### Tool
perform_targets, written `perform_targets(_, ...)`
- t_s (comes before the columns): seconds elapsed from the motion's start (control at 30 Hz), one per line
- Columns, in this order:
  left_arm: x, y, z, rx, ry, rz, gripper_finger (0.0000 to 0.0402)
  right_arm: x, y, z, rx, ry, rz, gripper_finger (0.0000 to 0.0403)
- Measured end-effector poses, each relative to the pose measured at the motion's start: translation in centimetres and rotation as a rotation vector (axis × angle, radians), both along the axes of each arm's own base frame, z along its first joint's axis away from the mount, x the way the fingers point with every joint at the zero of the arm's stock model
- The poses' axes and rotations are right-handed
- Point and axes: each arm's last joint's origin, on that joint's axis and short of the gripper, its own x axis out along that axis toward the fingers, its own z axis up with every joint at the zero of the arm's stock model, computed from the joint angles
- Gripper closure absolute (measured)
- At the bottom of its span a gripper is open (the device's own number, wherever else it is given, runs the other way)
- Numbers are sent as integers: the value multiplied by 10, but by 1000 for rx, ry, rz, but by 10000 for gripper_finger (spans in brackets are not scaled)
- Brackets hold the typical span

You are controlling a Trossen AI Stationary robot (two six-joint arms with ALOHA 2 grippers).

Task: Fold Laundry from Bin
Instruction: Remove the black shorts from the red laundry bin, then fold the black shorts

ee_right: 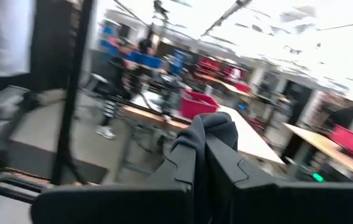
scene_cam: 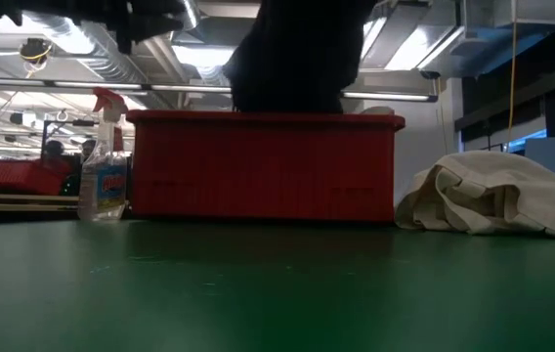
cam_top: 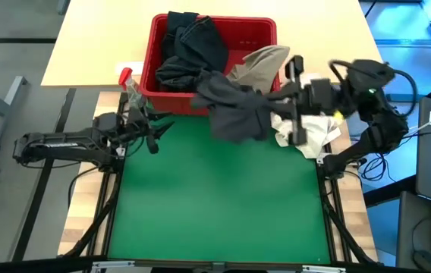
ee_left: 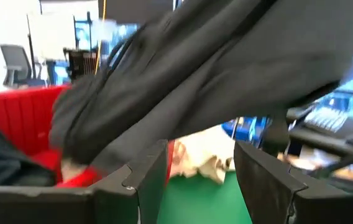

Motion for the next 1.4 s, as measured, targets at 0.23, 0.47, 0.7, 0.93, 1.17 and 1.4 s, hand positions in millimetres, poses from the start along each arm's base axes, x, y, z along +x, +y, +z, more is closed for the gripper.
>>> perform_targets(0.23, 20, 4, -20, -21, 141, 2, 222, 1, 23, -3, 47, 35, 132, 384)
perform_targets(0.47, 28, 7, -42, -50, 326, 56, 222, 35, 33, -32, 73, 233, 137, 384)
perform_targets(0.7, 23, 6, -54, -111, 440, 74, 222, 100, 13, -92, 73, 532, -69, 384)
perform_targets(0.93, 20, 8, -54, -110, 448, 99, 222, 158, -13, -144, 66, 662, -267, 375)
perform_targets(1.17, 18, 11, -57, -120, 480, 122, 222, 160, -29, -170, 19, 847, -416, 268)
perform_targets(1.4, 16, 11, -62, -152, 524, 114, 222, 109, -10, -162, 204, 1067, -428, 176)
